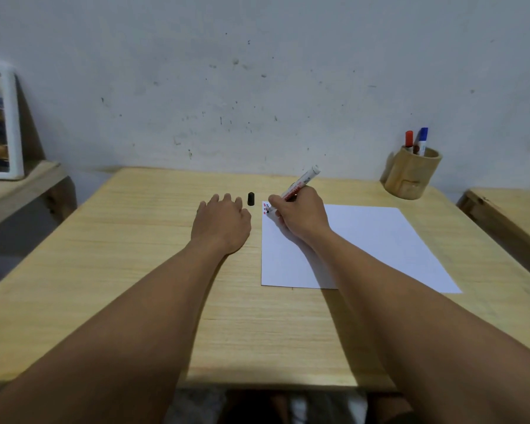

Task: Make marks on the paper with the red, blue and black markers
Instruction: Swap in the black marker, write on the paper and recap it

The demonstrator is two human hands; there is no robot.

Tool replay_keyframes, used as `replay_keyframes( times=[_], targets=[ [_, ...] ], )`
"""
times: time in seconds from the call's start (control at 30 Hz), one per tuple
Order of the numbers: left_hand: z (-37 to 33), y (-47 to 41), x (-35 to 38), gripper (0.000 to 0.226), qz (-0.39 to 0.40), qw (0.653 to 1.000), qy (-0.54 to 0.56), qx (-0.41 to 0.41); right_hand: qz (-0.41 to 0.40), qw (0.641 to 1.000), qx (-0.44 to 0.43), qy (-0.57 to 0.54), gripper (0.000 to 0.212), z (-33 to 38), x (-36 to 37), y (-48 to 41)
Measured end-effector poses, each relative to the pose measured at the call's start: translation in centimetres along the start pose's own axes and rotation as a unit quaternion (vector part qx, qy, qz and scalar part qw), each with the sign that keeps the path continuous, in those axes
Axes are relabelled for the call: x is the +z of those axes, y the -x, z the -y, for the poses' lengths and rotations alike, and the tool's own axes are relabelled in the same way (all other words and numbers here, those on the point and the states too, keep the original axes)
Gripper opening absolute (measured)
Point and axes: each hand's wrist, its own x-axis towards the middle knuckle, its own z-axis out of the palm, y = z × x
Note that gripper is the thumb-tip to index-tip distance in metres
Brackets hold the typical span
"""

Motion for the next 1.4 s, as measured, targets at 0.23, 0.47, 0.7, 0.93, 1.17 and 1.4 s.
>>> replay_keyframes(
  times=[0.23, 0.47, 0.7, 0.93, 1.17, 1.4],
  targets=[
    [0.0, 0.1, -0.1, 0.045, -0.002, 1.000, -0.005, 0.006, 0.007, 1.000, 0.007, -0.013, 0.038, 0.1, -0.1, 0.1],
    [-0.3, 0.4, -0.5, 0.034, -0.009, 1.000, 0.025, -0.002, 0.005, 0.999, 0.024, -0.043, 0.032, 0.3, -0.5, 0.2],
    [-2.0, -0.4, -2.4, 0.049, -0.063, 0.987, 0.137, -0.048, -0.027, 0.980, 0.064, -0.187, 0.022, 1.0, -1.6, -0.8],
    [-3.0, -2.7, -2.8, 0.023, -0.051, 0.986, 0.155, -0.018, -0.013, 0.956, 0.070, -0.283, 0.019, 2.1, -4.2, -0.8],
    [-5.3, -3.2, -5.2, 0.013, -0.124, 0.941, 0.310, -0.055, -0.024, 0.946, 0.069, -0.314, 0.012, 1.8, -6.9, -0.5],
    [-8.7, -4.0, -7.2, 0.019, -0.089, 0.850, 0.512, -0.090, -0.041, 0.918, 0.087, -0.386, 0.020, 3.4, -9.7, -0.2]
  ],
)
